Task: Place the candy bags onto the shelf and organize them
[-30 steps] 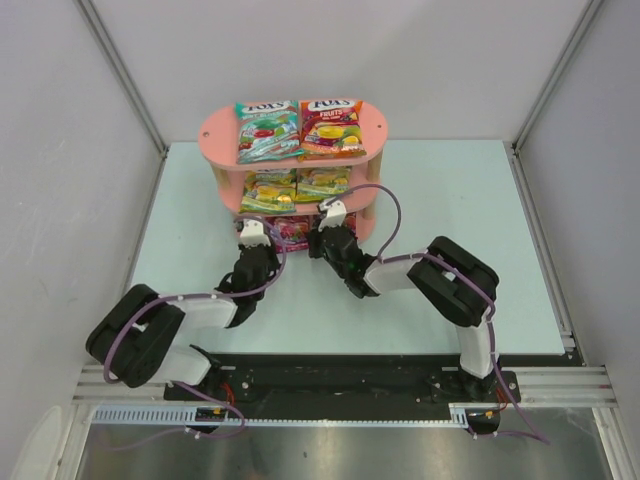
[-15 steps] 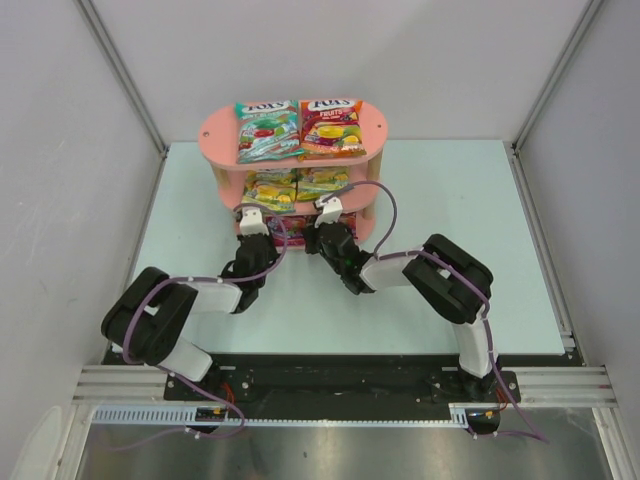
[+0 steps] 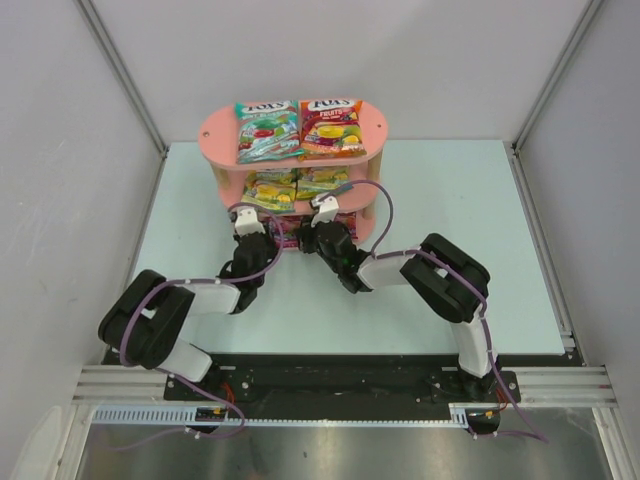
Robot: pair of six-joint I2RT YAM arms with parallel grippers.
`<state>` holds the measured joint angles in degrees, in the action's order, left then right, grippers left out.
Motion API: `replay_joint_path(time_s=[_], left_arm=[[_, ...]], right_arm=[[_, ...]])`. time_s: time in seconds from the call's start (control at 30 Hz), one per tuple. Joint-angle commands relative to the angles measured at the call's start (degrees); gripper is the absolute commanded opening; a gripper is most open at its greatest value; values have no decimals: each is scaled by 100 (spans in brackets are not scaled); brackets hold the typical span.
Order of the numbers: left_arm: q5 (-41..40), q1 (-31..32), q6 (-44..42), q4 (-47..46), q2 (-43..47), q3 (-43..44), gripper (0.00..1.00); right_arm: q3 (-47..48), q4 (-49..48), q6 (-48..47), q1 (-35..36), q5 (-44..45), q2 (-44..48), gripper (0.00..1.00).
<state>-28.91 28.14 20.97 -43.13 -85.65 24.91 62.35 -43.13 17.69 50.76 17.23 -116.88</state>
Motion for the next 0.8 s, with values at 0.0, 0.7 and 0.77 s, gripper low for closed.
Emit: replay_joint_path(time_s=[0.0,0.7,0.77], left_arm=[[8,-19,118,-231,496,-135,42],[-836,1211,345,1736,3632,-1155,66],[-828,1299,373,2576,4168,-1006,72]], right_arm=[[225,182,-3,21,-186,60,37],[-1522,297,-213,1374,1025,2167,45],[-2111,437,-214,1594,1264,2668,51]])
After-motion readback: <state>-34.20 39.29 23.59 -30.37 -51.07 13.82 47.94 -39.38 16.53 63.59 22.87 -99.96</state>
